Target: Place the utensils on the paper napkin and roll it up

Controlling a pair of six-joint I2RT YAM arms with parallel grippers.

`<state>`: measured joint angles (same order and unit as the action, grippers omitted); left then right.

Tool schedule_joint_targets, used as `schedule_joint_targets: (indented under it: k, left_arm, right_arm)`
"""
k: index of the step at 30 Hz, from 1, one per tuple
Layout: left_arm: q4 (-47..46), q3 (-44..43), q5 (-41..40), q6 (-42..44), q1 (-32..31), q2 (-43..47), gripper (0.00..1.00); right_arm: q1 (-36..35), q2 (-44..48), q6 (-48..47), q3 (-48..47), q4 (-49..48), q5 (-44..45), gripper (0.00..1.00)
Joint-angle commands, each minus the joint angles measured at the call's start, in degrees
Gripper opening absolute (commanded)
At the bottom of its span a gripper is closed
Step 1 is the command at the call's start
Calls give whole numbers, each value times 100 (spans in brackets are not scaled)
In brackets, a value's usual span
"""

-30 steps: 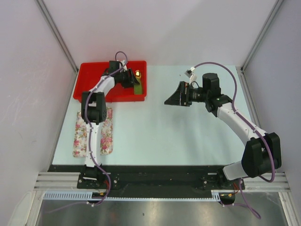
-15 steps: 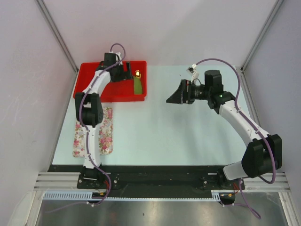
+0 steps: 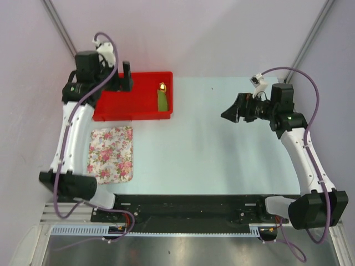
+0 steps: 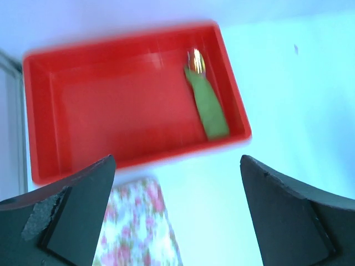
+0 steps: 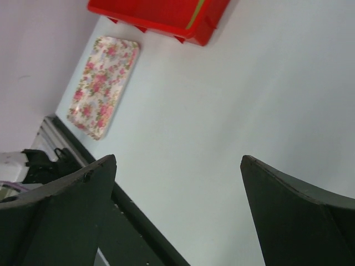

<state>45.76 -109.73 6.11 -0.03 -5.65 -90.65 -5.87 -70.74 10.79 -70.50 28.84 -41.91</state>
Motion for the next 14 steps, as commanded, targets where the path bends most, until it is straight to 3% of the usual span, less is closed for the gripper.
schedule_joint_targets:
  k: [1,7,14]
  left_arm:
    - [513,1566,452,328,20,951,100]
    - [285,3622,514,135,20,2243,100]
    - [232,4276,391,73,20,2816,100]
  right_arm:
    - [444,332,-734,220,745,552,100]
    - [1289,780,-1061,1002,1264,386,100]
    - [1413,1264,-1211,1293,1273,447,100]
